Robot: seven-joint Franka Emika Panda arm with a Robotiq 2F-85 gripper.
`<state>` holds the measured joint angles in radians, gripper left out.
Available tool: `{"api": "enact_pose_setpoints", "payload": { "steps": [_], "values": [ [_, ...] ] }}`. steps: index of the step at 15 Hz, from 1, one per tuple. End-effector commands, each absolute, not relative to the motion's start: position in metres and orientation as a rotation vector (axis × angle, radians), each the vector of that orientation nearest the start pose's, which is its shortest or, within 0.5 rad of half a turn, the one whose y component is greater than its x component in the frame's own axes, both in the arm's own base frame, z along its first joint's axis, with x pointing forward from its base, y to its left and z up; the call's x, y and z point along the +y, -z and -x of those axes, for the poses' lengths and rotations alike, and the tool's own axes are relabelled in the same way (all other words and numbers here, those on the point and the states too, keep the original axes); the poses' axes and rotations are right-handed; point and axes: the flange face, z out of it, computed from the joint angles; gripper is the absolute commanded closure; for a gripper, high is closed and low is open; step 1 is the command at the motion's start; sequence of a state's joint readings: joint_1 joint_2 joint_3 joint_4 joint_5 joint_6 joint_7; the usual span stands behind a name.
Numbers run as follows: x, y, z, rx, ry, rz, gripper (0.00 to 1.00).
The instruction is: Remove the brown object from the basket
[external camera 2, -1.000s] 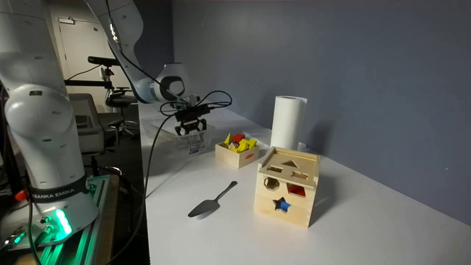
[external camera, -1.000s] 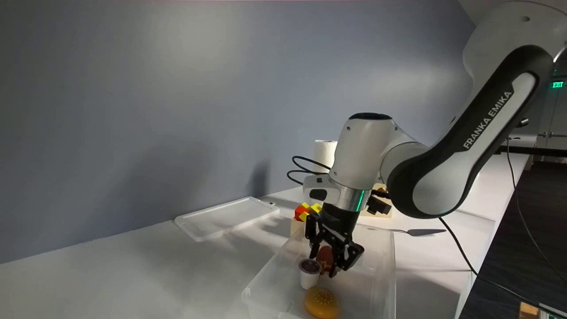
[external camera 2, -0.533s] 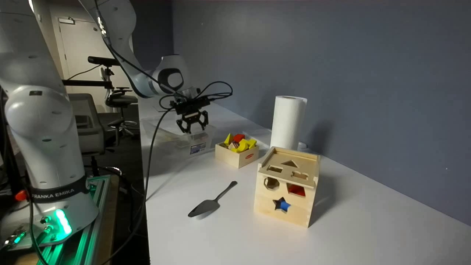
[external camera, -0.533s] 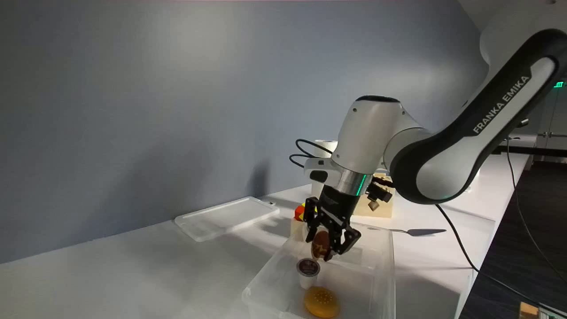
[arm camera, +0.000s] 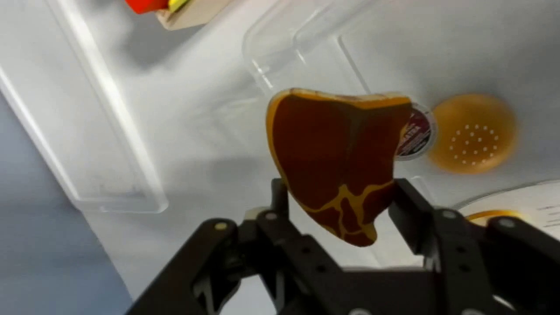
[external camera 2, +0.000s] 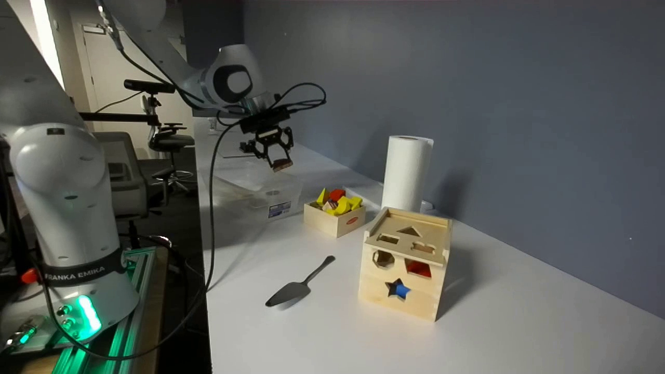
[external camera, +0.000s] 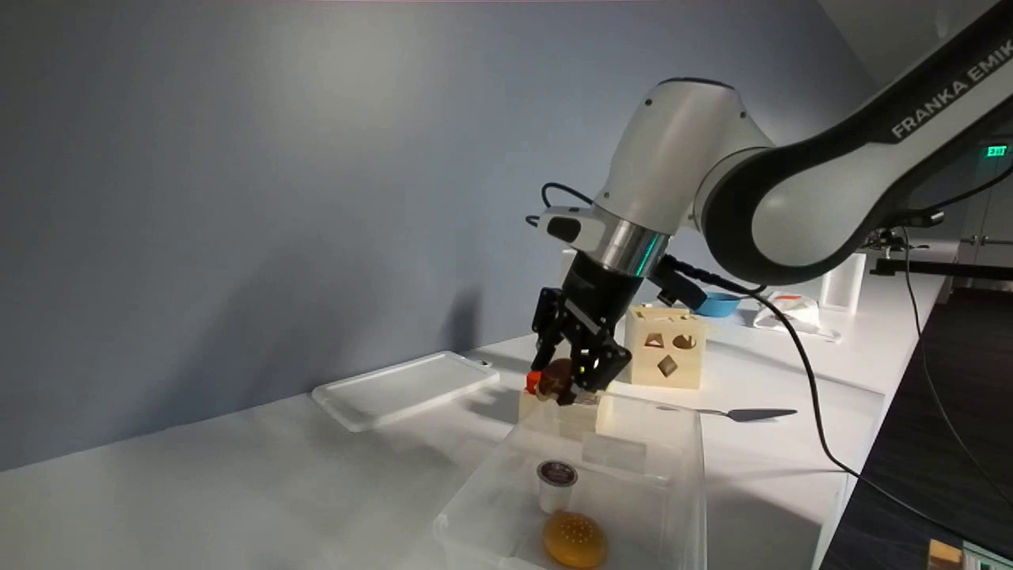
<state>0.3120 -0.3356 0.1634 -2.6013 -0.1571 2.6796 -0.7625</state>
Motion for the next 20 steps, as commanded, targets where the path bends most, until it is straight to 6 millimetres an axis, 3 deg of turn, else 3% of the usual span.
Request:
{"api": "enact_pose_setpoints", "payload": {
  "steps": [1, 3, 6, 11, 13, 14, 16, 17, 20],
  "values": [
    [0.175, -0.460, -0.408, -1.925, 0.744, 2.756, 0.65],
    [0.141, -0.471, -0.424, -1.826, 0.752, 2.899, 0.65],
    [0.084, -0.468, -0.443, -1.664, 0.675, 3.110, 0.65],
    [0.014, -0.438, -0.439, -1.302, 0.349, 3.357, 0.65],
    [0.007, -0.416, -0.433, -1.205, 0.264, 3.267, 0.65],
    [0.010, -0.431, -0.437, -1.282, 0.320, 3.314, 0.40],
    [0.005, -0.419, -0.435, -1.223, 0.279, 3.290, 0.40],
    [0.005, -0.415, -0.435, -1.217, 0.269, 3.285, 0.65],
    [0.013, -0.392, -0.425, -1.331, 0.200, 3.232, 0.65]
  ]
}}
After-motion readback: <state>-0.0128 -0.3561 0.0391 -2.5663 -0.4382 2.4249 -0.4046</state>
